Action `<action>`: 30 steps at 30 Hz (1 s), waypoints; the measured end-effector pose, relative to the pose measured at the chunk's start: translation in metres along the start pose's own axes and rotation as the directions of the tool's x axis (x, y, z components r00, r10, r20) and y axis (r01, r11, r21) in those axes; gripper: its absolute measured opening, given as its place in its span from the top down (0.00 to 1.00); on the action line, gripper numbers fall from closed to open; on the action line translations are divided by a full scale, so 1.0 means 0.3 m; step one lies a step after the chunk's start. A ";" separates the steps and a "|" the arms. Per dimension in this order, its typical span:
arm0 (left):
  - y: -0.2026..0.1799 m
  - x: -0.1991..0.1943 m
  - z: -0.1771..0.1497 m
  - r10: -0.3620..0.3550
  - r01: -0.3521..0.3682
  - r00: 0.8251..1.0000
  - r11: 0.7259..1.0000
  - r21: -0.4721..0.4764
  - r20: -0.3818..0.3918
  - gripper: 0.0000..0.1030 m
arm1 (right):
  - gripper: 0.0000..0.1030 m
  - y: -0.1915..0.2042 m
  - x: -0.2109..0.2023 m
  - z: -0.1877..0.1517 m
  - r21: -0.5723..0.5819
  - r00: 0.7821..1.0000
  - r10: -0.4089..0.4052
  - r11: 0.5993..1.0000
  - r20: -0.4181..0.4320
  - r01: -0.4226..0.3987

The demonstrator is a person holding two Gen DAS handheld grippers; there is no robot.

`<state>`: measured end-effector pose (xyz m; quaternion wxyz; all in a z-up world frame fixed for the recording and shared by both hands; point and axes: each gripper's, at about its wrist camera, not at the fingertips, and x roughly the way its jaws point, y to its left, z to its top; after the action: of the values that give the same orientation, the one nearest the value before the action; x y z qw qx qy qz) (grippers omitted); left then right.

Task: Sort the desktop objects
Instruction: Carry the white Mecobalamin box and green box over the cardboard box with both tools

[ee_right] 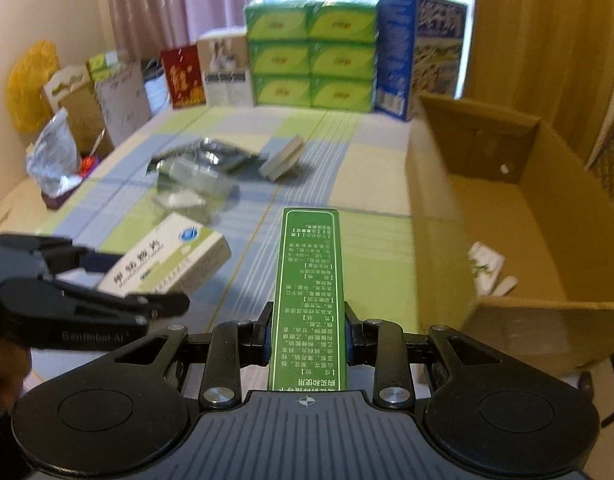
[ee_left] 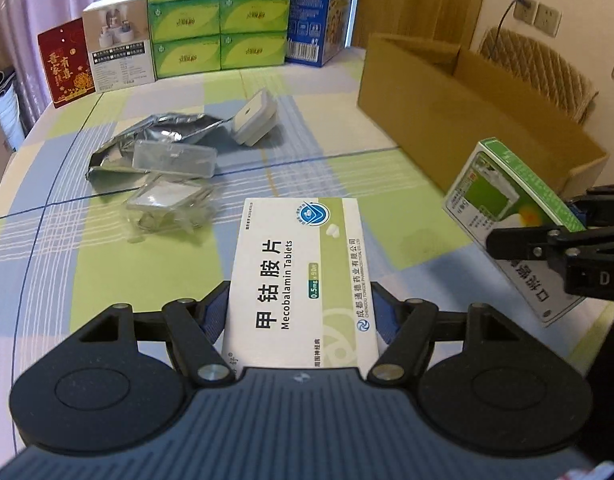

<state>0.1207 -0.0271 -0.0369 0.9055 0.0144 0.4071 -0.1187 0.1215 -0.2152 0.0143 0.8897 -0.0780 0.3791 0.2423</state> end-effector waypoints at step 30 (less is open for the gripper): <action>-0.608 -0.106 0.342 -0.209 0.197 0.972 0.974 0.109 0.111 0.35 | 0.73 -0.548 -0.366 0.095 0.176 0.964 -0.243 0.959 0.111 0.221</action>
<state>0.1343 -0.2106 0.0680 0.9099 0.0093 0.3444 -0.2312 0.1547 -0.3901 0.1051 0.9384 -0.0333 0.3262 0.1091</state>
